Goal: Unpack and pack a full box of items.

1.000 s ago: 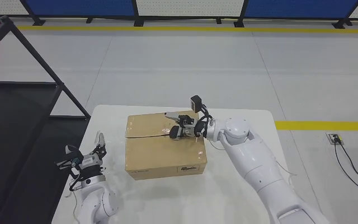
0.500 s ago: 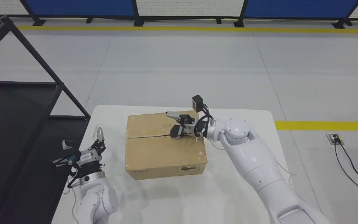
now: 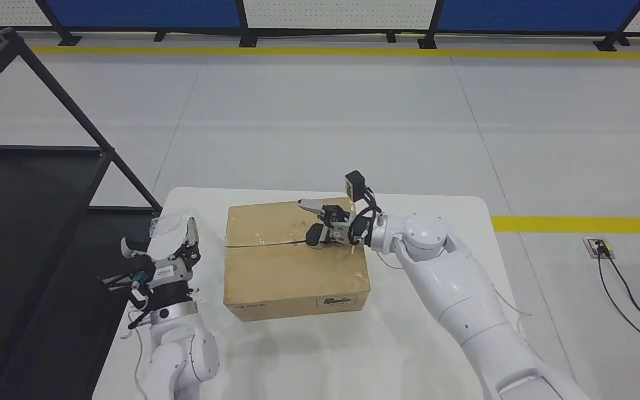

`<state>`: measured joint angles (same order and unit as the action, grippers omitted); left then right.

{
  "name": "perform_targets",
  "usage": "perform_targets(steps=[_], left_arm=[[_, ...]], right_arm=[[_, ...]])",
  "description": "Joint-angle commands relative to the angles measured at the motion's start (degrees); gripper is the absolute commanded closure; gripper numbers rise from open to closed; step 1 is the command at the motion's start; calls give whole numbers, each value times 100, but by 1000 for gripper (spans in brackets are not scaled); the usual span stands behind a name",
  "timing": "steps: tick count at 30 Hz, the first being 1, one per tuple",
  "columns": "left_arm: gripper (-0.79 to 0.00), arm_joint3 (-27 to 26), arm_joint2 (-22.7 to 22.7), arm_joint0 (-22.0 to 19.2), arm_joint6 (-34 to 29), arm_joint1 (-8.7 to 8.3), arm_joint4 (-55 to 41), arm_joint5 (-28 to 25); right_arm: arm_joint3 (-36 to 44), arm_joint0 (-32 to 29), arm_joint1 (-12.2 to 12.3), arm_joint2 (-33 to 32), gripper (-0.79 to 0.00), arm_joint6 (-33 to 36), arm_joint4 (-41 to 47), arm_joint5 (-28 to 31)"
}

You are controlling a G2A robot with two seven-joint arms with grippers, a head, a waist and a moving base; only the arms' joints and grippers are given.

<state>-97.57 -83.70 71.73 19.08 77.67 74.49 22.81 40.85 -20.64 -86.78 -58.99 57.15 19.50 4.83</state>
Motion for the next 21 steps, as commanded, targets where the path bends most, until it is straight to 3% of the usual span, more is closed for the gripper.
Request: perform_targets(steps=[1,21], left_arm=[[-785,-23,56,-12,-52,8,78,-28],[-785,-209,842,-125,-575,102,1104,-391]], right_arm=[[18,-9,7,-11,-785,1,-9,2],[266,-123,88,-163,-785,21,-32,94]])
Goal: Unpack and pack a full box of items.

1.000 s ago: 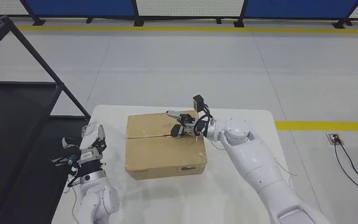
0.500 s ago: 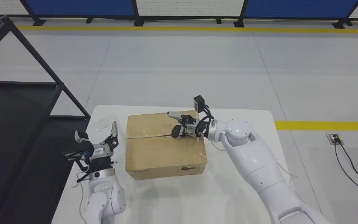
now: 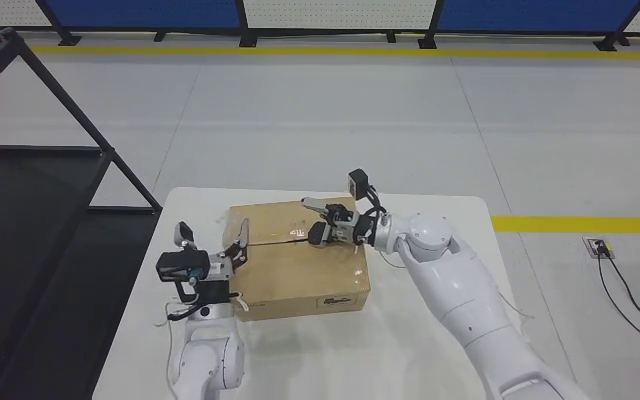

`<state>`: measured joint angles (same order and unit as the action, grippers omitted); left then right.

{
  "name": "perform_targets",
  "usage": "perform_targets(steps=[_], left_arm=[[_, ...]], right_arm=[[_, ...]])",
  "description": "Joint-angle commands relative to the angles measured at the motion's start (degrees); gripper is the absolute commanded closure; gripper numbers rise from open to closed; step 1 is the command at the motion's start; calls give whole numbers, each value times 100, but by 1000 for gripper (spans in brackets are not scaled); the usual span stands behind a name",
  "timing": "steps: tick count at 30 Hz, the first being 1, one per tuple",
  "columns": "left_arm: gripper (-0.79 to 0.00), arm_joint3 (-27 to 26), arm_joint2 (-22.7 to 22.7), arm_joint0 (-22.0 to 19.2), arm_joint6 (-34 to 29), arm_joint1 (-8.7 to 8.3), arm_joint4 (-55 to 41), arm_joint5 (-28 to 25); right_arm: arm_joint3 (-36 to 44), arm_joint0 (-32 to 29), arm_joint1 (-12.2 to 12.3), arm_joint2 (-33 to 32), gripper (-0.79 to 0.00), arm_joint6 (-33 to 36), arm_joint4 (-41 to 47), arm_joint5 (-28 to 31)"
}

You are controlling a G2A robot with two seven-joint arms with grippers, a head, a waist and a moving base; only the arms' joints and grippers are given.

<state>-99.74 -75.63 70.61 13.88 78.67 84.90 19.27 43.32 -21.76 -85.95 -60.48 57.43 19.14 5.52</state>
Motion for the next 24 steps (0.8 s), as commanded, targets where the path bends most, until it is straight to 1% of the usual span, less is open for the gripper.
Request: perform_targets(steps=[1,8,12,16,24], left_arm=[[-785,5,60,-26,-94,7,96,-53],[-785,77,166,-119,-392,25,327,-247],[-785,83,159,-140,-430,37,346,-277],[-785,78,128,-143,-574,36,382,-431],[-785,-64,83,-14,-542,40,428,-548]], right_arm=[[41,-23,13,-29,-785,-10,2,44],[225,-107,62,-103,-785,-13,-37,23],[289,-139,78,-114,-785,-12,-57,-10],[313,-147,83,-105,-785,-2,-64,-20],[289,-109,74,-67,-785,3,-50,69]])
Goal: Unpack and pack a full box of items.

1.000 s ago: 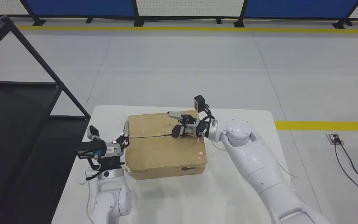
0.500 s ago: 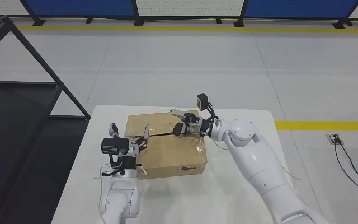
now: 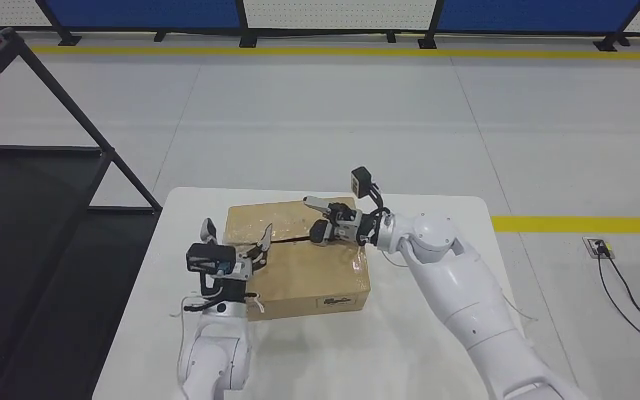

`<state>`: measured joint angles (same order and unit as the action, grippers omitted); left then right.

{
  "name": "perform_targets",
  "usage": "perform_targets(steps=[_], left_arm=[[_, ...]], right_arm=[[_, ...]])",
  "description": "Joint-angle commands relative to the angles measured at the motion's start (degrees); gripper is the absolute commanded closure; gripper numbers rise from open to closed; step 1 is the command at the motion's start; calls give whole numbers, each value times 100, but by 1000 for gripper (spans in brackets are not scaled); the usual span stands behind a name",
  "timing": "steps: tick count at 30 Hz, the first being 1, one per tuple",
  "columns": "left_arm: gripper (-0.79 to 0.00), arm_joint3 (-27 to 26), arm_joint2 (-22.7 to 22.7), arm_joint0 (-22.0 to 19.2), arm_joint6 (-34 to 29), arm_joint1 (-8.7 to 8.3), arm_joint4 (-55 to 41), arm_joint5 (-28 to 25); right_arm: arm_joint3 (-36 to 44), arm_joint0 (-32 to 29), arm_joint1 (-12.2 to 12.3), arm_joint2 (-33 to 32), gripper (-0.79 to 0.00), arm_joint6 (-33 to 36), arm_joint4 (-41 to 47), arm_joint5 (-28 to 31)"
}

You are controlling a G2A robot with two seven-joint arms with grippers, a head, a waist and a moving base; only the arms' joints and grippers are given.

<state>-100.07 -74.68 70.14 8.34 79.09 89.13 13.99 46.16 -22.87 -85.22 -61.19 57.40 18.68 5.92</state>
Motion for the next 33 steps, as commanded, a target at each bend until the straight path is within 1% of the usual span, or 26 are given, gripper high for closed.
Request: perform_targets(steps=[1,5,9,12,15,17,19,20,23,27,33], left_arm=[[-785,-71,-39,73,28,-5,11,-34],[-785,-408,-291,345,88,-21,-390,-210],[-785,-847,-897,735,204,-58,-1011,-330],[-785,-1044,-1504,1008,211,-91,-1532,-425],[-785,-1128,-2069,1250,107,-135,-1849,-678],[-785,-1120,-2338,1402,-14,-169,-2001,-1037],[-785,-1076,-2573,1502,-103,-199,-2146,-1344],[-785,-1029,-2654,1542,-158,-216,-2139,-1514],[-785,-909,-2772,1574,-209,-240,-2158,-1720],[-785,-886,-2734,1605,-194,-250,-2117,-1833],[-785,-877,-2625,1622,-154,-255,-2106,-1922]], right_arm=[[8,6,2,7,-785,10,-16,51],[52,13,12,21,-785,41,-90,147],[85,35,25,65,-785,114,-228,196],[59,102,24,124,-785,187,-329,117],[40,162,21,139,-785,124,-377,138],[38,187,18,148,-785,-3,-436,202],[3,236,6,195,-785,-122,-524,136],[-40,284,-3,226,-785,-217,-596,45],[-159,409,-40,295,-785,-339,-629,-123],[-268,581,-64,395,-785,-501,-876,-190],[-469,875,-159,748,-785,-606,-1408,-346]])
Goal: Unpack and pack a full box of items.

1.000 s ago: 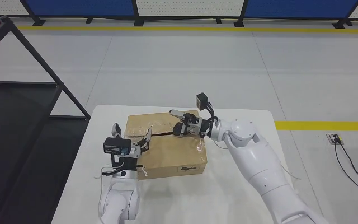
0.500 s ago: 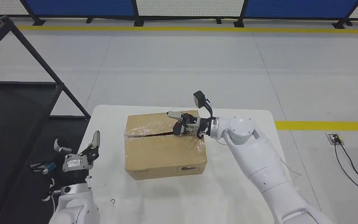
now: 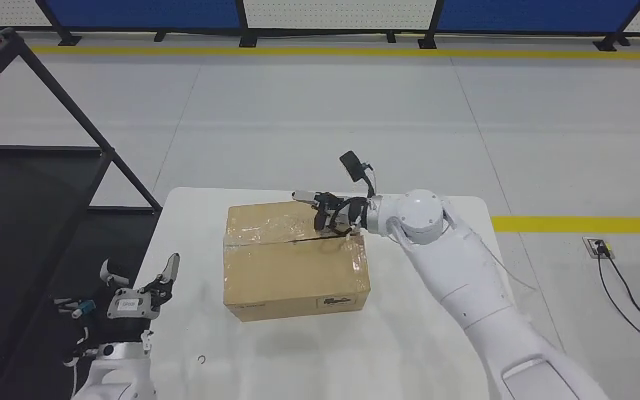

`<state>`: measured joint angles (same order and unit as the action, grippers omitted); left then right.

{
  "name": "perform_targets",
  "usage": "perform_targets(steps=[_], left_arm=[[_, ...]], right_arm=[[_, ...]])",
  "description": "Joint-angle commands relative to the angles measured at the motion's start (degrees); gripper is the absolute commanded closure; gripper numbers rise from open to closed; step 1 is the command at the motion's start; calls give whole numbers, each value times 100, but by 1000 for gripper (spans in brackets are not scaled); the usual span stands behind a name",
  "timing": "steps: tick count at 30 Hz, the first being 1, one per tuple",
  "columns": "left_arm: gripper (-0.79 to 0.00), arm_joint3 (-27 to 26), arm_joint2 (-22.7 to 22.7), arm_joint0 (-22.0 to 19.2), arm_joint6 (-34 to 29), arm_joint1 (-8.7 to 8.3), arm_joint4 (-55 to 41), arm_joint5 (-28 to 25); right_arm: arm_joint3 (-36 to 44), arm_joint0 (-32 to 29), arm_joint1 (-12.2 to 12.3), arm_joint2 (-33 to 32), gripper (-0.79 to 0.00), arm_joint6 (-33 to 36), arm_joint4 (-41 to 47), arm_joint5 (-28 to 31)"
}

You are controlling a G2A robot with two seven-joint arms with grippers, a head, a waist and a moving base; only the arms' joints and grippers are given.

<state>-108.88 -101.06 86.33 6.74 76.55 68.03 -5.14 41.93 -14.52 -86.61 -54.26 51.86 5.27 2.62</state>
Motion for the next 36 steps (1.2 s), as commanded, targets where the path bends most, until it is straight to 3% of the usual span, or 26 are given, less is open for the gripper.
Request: perform_targets(steps=[1,10,20,30,36], left_arm=[[-785,6,25,6,15,-2,4,-15],[-785,114,49,64,91,-10,-20,-26],[-785,180,91,15,83,-20,-35,13],[-785,244,134,-65,77,-31,-22,67],[-785,284,153,-105,52,-38,-15,90]], right_arm=[[-84,76,-45,129,-785,-67,-142,-8],[-637,368,-248,346,-785,-149,-49,379],[-1224,630,-407,248,-785,1033,847,866],[-1751,692,-567,46,-785,1723,1880,303],[-1823,663,-650,67,-785,2111,2071,318]])
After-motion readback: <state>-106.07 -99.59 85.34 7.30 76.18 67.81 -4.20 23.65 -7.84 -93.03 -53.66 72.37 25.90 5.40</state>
